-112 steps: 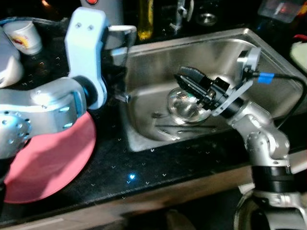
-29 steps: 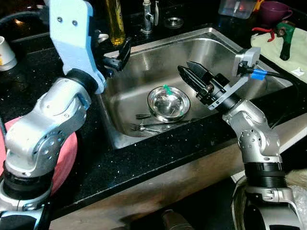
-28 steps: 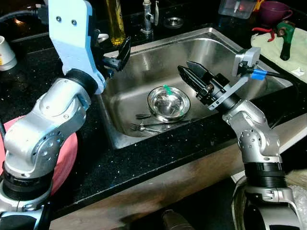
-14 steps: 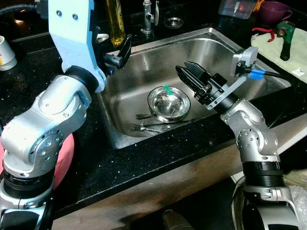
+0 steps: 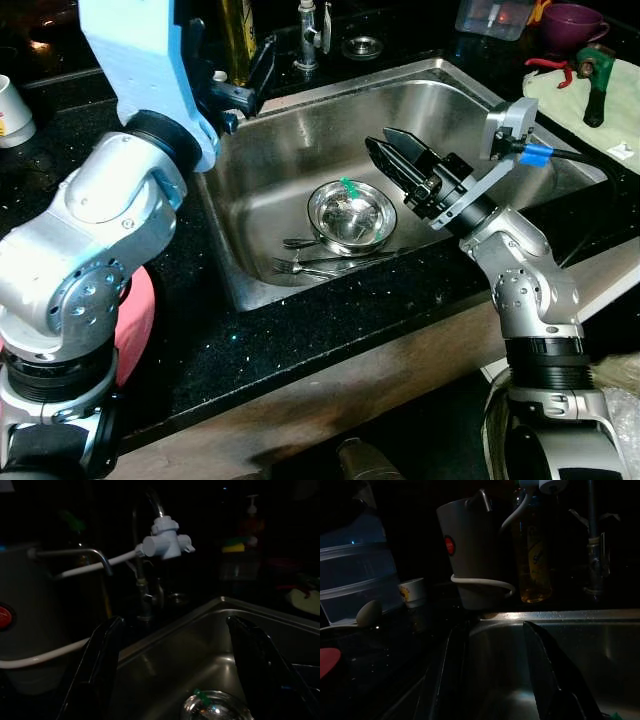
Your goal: Kitchen organization
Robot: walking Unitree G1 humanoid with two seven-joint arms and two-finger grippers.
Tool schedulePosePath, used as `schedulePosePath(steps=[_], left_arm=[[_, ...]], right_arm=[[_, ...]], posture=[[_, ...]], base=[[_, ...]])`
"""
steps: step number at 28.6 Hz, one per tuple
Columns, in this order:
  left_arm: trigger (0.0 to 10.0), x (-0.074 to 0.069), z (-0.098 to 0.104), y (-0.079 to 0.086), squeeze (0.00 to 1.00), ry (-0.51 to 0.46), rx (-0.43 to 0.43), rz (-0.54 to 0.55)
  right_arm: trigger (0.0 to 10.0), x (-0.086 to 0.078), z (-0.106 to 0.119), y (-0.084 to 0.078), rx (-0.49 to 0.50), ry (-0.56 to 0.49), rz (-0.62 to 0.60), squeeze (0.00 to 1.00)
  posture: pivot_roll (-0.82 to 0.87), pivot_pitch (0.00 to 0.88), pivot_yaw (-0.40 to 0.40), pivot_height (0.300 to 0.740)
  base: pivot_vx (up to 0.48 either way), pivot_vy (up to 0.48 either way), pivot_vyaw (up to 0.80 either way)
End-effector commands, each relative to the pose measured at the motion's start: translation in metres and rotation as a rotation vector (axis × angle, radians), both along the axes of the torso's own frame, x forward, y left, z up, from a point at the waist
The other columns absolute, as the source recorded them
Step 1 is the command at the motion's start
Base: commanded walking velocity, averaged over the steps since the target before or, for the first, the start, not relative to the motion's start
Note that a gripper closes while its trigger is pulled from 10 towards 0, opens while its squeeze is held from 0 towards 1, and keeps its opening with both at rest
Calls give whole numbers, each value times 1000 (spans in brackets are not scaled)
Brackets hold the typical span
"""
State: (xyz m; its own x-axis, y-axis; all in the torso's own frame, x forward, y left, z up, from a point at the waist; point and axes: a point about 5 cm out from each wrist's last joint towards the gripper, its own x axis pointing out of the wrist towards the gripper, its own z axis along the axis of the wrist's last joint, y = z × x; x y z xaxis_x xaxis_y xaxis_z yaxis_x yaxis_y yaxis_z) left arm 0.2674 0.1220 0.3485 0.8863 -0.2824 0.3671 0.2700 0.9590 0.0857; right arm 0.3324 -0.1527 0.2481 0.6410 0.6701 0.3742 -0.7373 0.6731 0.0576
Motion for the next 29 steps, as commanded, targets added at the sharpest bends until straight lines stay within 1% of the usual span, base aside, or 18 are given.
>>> schedulePosePath(steps=[1, 2, 4, 5, 10, 13, 17, 29], left_arm=[[10000, -3, -3, -5, 0, 7, 13, -15], [10000, -4, -1, -12, 0, 7, 15, -28], [10000, -5, 1, -15, 0, 4, 16, -32], [10000, -8, 5, -21, 0, 0, 22, -39], [10000, -14, 11, -26, 0, -12, 28, -47], [10000, -21, 18, -33, 0, -31, 27, -58], [10000, -16, 13, -28, 0, -18, 34, -40], [10000, -17, 12, -30, 0, 15, 24, -32]], right_arm=[[10000, 0, 0, 2, 4, 0, 14, 0], [10000, 0, 0, 2, 4, -1, 15, 0], [10000, 0, 0, 2, 4, -1, 15, 0], [10000, 0, 0, 2, 3, -2, 15, 0], [10000, 0, 0, 2, 4, -3, 16, 0], [10000, 0, 0, 2, 3, -3, 16, 0], [10000, 0, 1, 2, 3, -4, 15, 0], [10000, 0, 0, 4, 2, 0, 17, 0]], posture=[[92, 108, 5, 740], [91, 107, 5, 740], [91, 107, 5, 740], [91, 107, 5, 740], [89, 102, 7, 740], [90, 102, 8, 740], [89, 105, 8, 740], [88, 109, 6, 740]], base=[[-255, 0, 0], [-266, 0, 0], [-266, 0, 0], [-274, 0, 0], [-280, 0, 0], [-290, 0, 0], [-298, 0, 0], [-306, 0, 0]])
